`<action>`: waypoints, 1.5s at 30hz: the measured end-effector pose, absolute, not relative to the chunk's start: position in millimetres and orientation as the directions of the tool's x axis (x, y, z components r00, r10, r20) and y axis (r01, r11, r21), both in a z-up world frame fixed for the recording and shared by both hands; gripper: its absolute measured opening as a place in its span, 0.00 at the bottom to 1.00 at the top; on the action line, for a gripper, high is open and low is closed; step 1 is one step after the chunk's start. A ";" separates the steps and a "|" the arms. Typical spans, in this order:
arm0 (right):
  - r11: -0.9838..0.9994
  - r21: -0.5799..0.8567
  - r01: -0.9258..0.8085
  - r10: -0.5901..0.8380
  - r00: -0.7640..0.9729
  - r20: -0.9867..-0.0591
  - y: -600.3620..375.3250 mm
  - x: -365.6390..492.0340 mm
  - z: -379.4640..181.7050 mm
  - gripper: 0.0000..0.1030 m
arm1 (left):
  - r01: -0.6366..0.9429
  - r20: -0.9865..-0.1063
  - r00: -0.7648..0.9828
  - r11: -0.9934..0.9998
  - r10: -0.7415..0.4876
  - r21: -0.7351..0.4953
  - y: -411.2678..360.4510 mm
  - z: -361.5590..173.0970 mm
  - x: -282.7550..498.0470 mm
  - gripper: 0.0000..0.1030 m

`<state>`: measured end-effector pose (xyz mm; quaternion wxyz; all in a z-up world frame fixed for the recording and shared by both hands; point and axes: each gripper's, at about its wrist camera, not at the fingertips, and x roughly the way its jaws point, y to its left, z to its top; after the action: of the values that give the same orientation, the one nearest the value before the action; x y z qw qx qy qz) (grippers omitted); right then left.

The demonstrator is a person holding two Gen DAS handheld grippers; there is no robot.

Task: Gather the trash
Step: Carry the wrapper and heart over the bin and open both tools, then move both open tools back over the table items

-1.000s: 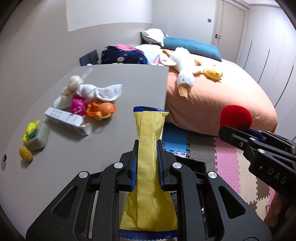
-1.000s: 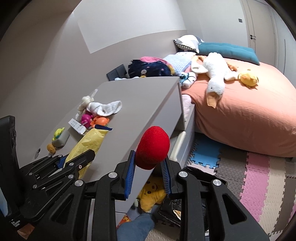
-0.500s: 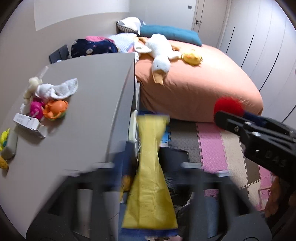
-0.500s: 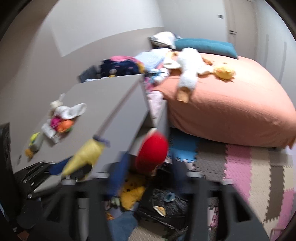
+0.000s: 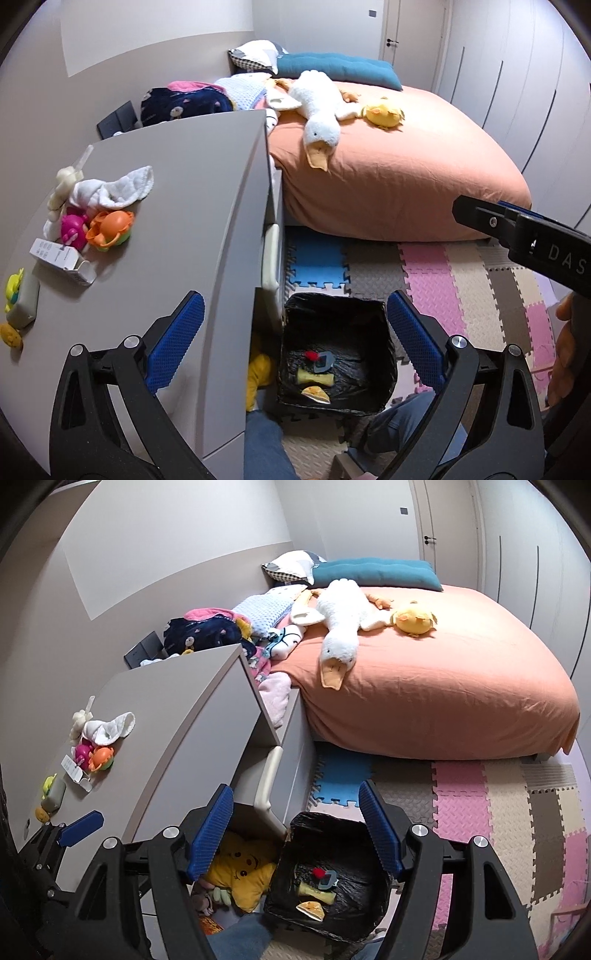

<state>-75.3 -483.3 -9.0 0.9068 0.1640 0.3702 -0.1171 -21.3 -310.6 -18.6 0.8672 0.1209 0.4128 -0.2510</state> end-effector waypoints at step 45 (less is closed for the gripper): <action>0.969 0.241 -0.049 0.212 0.662 -0.719 -289.8 36.3 -15.5 0.71 | 0.139 -0.757 0.649 0.990 -0.069 0.029 -71.4 -11.4 37.6 0.93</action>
<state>36.3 -289.8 -15.5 0.9061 0.1009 0.4046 0.0718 37.6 -71.4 -11.4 0.9071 0.0420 0.4148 -0.0575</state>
